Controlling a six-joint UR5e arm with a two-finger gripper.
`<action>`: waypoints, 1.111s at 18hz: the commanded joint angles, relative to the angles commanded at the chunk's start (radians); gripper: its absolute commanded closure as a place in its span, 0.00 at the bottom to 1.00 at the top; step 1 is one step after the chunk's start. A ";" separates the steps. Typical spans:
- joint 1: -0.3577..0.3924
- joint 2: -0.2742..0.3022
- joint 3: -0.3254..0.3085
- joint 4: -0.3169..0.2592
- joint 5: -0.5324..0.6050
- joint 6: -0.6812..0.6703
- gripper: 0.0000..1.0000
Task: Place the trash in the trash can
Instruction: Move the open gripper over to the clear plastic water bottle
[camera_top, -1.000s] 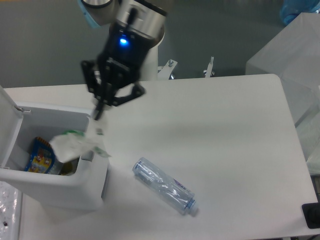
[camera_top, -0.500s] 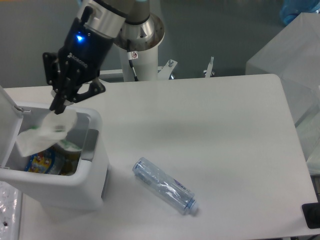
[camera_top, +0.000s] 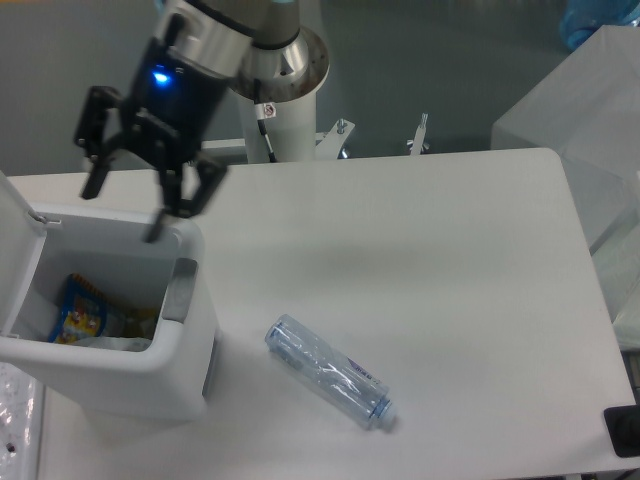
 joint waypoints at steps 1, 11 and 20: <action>0.038 -0.014 -0.005 0.000 0.002 0.005 0.00; 0.161 -0.239 0.069 -0.017 0.253 0.022 0.00; 0.100 -0.428 0.259 -0.270 0.449 -0.090 0.00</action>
